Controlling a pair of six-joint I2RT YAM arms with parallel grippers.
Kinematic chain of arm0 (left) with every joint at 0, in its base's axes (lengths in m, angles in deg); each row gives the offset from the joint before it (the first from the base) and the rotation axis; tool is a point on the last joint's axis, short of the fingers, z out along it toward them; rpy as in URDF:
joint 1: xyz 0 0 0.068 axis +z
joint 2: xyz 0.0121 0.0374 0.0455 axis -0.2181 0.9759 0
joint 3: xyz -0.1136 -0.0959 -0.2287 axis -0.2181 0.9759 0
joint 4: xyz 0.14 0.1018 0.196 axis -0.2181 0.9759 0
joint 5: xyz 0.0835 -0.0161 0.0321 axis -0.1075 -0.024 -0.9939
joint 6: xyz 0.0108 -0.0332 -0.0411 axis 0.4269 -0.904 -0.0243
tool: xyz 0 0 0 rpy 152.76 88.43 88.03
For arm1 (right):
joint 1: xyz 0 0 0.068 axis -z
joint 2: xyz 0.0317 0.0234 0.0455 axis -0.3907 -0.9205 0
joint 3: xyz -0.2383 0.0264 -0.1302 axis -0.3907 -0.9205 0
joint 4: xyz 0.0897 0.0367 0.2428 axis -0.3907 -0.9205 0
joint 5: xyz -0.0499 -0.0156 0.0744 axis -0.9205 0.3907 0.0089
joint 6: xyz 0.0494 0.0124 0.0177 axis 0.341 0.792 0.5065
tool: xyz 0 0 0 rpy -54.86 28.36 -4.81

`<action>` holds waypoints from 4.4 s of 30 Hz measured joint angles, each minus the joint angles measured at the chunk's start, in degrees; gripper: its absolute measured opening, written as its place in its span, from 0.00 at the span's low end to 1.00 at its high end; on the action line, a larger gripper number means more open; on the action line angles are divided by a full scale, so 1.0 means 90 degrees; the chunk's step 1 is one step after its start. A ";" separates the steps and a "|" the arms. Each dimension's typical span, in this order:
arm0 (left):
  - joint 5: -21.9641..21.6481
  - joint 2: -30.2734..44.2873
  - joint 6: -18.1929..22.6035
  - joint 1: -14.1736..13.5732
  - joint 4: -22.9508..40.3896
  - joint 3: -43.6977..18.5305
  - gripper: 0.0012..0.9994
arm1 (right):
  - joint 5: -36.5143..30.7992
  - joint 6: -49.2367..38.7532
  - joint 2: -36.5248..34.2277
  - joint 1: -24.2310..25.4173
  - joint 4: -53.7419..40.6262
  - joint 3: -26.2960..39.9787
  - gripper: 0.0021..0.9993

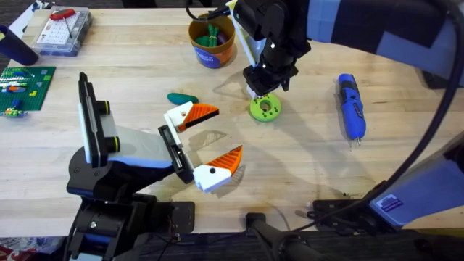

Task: Pick up the gripper from the table and insert it into the empty holder that is missing its gripper. Then pick up a screw, insert it into the mounting hole, and use the screwdriver to tighten it. Finally, clean up the table by picking up the vegetable and placing it into the bucket.

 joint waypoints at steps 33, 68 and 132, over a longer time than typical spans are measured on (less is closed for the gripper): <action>0.0002 0.0000 -0.0004 -0.0002 0.0030 0.0000 0.99 | 0.0000 0.0089 0.1105 0.0008 -0.0610 -0.0005 0.50; 0.0000 0.0000 -0.0007 -0.0004 0.0030 0.0000 0.99 | 0.0024 0.2296 0.1191 0.0003 0.0980 -0.1853 0.94; 0.0002 0.0000 -0.0004 -0.0004 0.0030 0.0000 0.99 | -0.0476 0.2609 0.0651 -0.0276 0.1422 -0.1860 0.32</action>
